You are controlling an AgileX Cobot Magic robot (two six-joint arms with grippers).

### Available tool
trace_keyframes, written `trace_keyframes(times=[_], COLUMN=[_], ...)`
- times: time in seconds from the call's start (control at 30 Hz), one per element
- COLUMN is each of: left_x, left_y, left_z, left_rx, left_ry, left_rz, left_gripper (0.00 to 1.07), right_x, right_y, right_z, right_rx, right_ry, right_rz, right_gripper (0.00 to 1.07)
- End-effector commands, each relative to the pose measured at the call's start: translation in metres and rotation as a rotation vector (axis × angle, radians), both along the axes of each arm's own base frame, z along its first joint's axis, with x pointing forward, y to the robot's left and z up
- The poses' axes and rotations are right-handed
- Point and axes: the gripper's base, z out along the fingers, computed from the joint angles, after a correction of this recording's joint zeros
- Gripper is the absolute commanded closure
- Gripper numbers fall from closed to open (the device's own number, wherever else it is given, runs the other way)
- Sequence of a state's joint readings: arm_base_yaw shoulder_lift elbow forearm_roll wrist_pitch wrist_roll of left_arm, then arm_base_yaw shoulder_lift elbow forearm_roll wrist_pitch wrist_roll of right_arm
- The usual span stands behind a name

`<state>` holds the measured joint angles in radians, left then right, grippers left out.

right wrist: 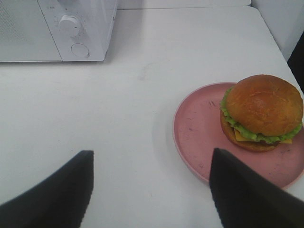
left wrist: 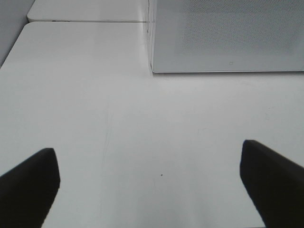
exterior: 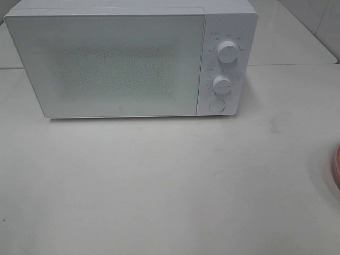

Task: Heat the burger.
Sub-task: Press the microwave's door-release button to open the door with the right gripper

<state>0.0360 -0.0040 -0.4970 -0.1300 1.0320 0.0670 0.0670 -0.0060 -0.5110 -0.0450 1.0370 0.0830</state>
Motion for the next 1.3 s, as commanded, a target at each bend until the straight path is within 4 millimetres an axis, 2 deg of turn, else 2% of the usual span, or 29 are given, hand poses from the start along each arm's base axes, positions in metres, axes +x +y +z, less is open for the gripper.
trace_keyframes(times=[0.03, 0.73, 0.97, 1.3], left_x=[-0.004, -0.004, -0.004, -0.004], left_y=[0.0, 0.0, 0.0, 0.0], left_z=[0.0, 0.0, 0.0, 0.0], left_rx=[-0.007, -0.007, -0.007, -0.007], left_ry=[-0.029, -0.029, -0.029, -0.029], left_rz=[-0.002, -0.002, -0.002, -0.002], left_gripper=[0.09, 0.09, 0.09, 0.09], right_x=[-0.003, -0.003, -0.004, 0.034], right_y=[0.0, 0.0, 0.0, 0.003], right_z=[-0.001, -0.001, 0.017, 0.026], right_rx=[0.005, 0.005, 0.011, 0.004], right_ry=[-0.027, -0.027, -0.077, -0.008], right_rz=[-0.006, -0.006, -0.002, 0.002], right_gripper=[0.4, 0.4, 0.4, 0.4])
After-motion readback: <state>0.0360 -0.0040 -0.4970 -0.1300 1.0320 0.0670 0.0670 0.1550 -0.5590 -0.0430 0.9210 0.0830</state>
